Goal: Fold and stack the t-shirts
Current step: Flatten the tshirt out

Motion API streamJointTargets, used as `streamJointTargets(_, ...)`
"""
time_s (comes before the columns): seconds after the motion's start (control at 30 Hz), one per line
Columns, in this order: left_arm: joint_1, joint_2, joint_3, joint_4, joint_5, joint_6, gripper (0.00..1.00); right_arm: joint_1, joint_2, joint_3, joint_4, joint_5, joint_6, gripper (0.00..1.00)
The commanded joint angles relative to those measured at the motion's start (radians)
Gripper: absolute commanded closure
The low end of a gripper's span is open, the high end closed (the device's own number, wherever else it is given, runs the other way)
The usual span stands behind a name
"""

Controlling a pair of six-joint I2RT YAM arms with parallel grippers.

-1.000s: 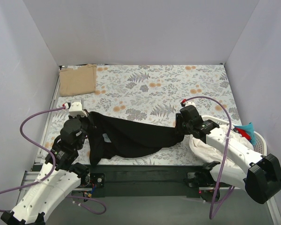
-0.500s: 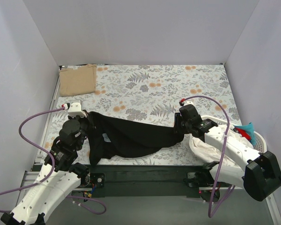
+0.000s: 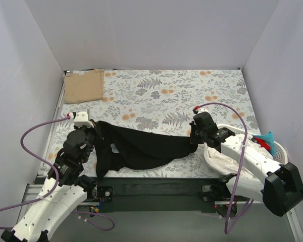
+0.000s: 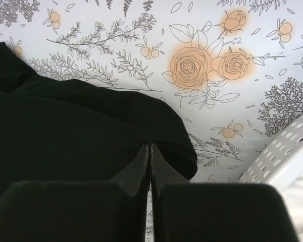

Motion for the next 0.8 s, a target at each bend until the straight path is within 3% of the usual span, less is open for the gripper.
streamJointTargets(0.0, -0.001, -0.022, 0.000, 0.029, 0.033, 0.021, 1.00, -0.009, -0.034, 0.083, 0.005, 0.008, -0.023, 0.99)
streamJointTargets(0.2, -0.001, 0.053, 0.035, 0.010, 0.062, 0.037, 1.00, -0.014, -0.101, 0.270, -0.106, 0.052, -0.066, 0.99)
streamJointTargets(0.27, -0.001, 0.096, 0.064, 0.007, 0.133, 0.062, 1.00, -0.017, -0.133, 0.334, -0.136, 0.087, -0.086, 0.99)
streamJointTargets(0.53, 0.001, 0.266, 0.296, -0.002, 0.317, 0.093, 1.00, -0.020, -0.261, 0.679, -0.245, 0.222, -0.181, 0.99)
streamJointTargets(0.77, -0.001, 0.392, 0.335, -0.097, 0.460, 0.126, 1.00, -0.020, -0.379, 0.726, -0.282, 0.347, -0.224, 0.99)
